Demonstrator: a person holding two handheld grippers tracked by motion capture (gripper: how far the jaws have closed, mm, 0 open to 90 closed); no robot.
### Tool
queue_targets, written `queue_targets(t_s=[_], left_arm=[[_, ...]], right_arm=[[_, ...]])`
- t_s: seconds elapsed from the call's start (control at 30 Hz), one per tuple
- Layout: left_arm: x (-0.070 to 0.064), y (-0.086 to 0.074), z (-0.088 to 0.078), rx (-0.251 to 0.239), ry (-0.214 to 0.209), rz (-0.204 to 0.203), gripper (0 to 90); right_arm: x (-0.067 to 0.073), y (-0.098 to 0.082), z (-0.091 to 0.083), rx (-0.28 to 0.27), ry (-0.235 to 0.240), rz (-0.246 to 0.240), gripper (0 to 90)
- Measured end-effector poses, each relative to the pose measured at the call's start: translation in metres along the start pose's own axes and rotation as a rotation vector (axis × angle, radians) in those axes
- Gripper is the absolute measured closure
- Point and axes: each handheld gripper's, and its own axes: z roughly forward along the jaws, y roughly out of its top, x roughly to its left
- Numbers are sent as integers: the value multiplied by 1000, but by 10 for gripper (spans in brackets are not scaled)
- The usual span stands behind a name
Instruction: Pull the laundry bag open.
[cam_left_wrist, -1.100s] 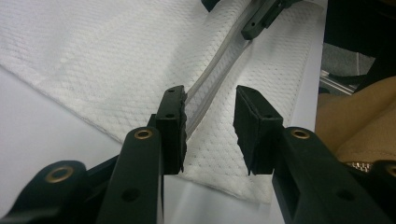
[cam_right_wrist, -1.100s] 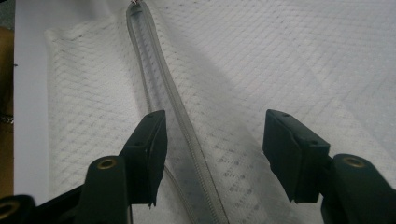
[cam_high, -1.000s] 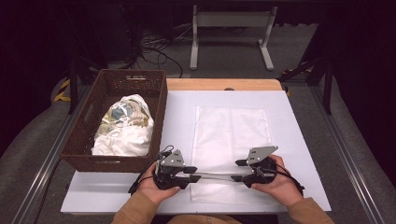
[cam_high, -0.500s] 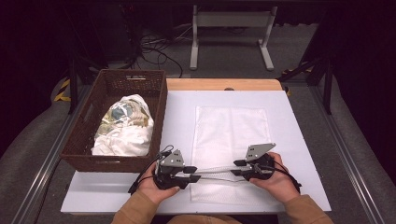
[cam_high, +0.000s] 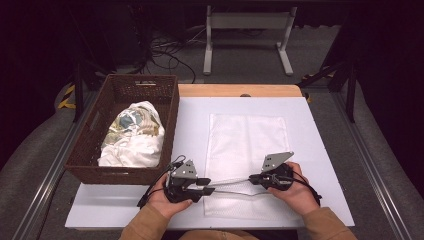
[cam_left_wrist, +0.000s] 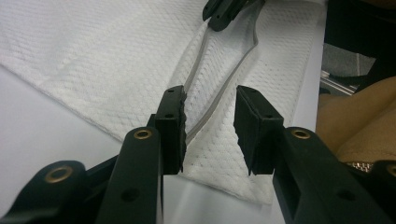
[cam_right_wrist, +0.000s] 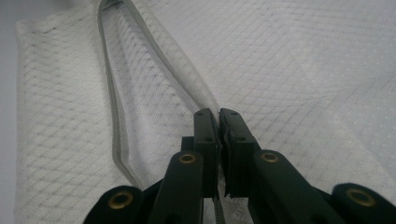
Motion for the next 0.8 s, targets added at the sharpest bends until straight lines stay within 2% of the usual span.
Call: queue_targets(t_s=[0.37, 0.8], left_arm=[[0, 1, -2, -9, 7, -4, 635], [1, 0, -3, -20, 19, -10, 610]], right_arm=[[-7, 7, -7, -17, -16, 1, 891], [-27, 28, -20, -70, -48, 15, 892]])
